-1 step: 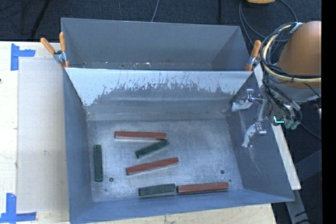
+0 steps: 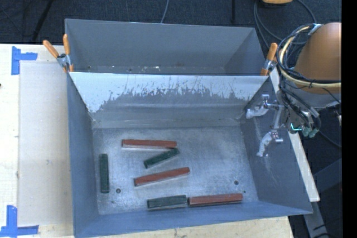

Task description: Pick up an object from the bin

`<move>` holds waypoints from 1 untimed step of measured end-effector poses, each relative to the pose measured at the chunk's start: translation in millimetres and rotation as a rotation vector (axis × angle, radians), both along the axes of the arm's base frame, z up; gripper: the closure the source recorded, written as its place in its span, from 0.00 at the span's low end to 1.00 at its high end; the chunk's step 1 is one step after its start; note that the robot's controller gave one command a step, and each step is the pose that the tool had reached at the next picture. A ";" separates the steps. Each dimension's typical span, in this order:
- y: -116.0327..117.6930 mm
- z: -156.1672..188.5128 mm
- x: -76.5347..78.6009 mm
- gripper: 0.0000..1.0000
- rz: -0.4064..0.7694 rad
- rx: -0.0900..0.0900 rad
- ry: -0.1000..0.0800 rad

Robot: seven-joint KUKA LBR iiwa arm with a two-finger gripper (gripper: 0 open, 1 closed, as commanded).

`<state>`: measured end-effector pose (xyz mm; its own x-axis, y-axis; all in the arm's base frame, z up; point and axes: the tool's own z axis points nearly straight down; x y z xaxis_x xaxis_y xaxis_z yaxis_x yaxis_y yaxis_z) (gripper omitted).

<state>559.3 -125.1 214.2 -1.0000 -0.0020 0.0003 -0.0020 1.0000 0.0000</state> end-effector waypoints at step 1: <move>36.6 -41.5 -10.8 0.00 0.015 -0.003 -0.007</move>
Offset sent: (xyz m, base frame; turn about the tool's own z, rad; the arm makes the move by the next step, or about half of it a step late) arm -0.0062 0.0811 -0.0632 -0.1428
